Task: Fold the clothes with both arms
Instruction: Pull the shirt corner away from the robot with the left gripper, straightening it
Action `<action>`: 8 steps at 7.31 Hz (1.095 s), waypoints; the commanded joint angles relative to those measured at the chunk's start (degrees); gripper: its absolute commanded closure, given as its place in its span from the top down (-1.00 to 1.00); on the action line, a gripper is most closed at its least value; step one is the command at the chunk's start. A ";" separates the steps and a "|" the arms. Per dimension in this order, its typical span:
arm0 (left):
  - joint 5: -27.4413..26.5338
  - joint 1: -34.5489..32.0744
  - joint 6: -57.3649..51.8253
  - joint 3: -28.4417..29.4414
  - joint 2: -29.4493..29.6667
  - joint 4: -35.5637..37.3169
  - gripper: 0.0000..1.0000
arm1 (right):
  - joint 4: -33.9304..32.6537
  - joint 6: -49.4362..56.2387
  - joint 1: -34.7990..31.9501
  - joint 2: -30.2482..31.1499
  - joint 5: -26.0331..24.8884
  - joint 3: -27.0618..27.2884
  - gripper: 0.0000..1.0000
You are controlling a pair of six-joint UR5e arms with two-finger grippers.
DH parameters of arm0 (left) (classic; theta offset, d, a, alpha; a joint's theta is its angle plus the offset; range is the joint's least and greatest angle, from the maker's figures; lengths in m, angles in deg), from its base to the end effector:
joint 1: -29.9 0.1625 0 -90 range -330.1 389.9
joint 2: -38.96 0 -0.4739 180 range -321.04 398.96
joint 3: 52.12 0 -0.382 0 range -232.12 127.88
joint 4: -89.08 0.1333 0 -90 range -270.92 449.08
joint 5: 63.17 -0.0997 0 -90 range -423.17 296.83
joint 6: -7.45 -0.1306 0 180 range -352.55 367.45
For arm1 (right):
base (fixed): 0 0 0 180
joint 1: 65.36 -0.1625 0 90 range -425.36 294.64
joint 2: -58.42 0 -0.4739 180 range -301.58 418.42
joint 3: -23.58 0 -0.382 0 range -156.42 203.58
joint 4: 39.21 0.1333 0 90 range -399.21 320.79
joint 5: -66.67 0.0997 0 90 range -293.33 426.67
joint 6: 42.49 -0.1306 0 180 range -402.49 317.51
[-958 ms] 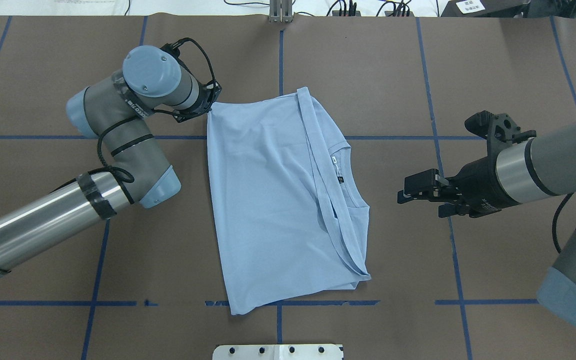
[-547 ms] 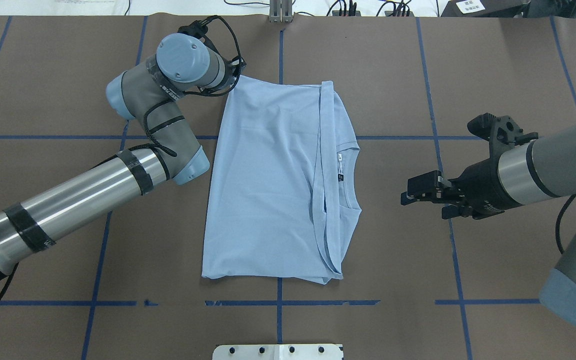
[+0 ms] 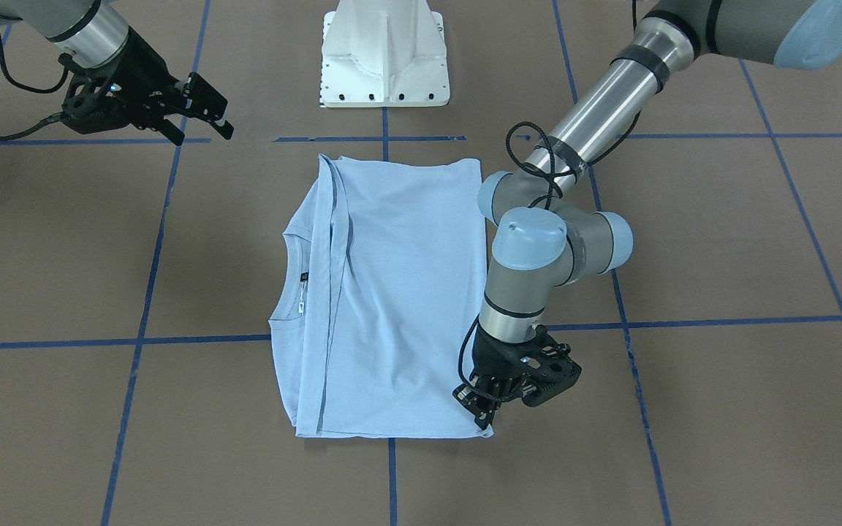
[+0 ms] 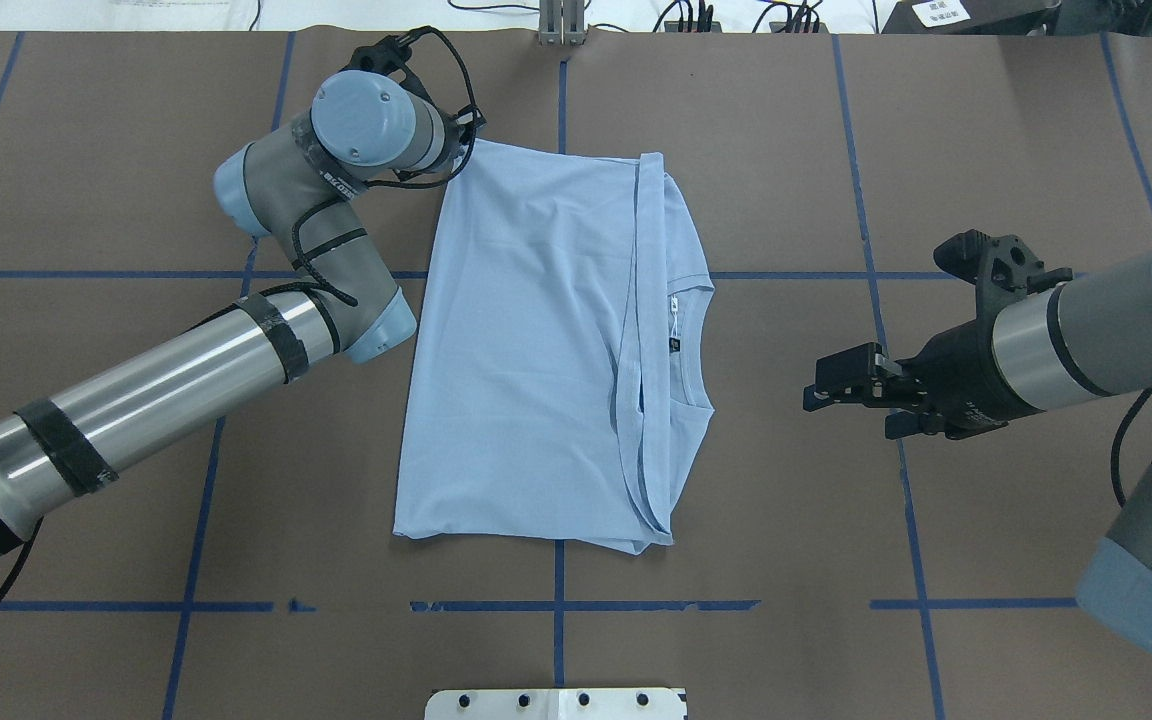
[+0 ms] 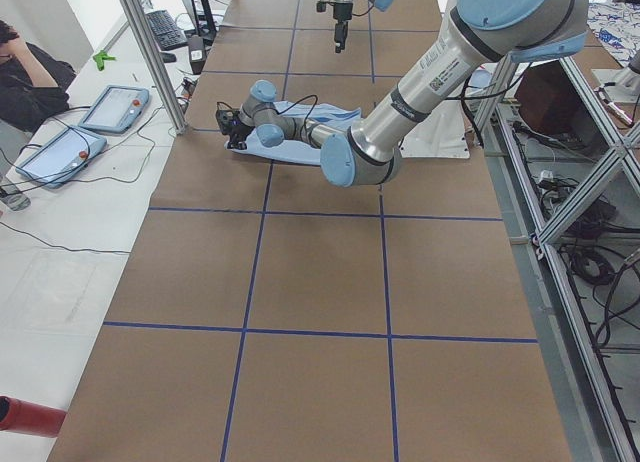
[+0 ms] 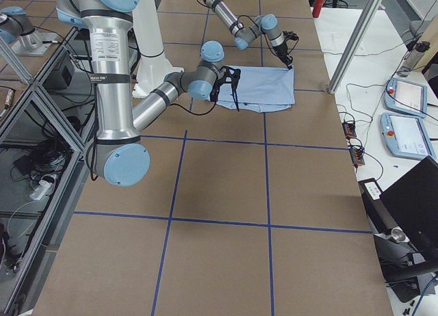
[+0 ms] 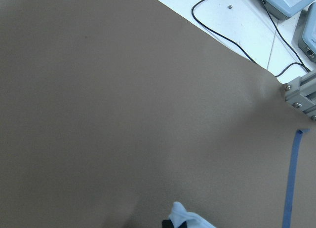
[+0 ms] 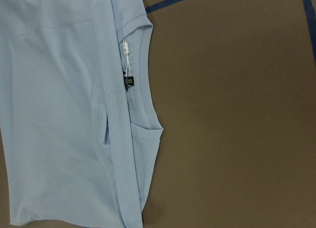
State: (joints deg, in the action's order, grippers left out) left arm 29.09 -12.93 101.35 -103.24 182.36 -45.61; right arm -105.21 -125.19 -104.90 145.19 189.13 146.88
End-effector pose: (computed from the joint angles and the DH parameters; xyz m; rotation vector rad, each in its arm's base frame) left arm 0.5827 -0.7149 0.3304 0.3182 1.0105 -0.7198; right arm -0.3289 -0.3535 0.3757 -0.0618 -1.1433 0.2010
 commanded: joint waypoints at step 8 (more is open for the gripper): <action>7.31 -1.47 -2.92 -15.69 -6.00 9.38 1.00 | -0.70 0.87 3.94 -1.50 -5.90 -2.79 1.00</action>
State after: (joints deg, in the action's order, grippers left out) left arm 33.36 -14.11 99.57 -111.17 179.55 -41.84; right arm -105.79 -124.76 -102.25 144.48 185.41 144.93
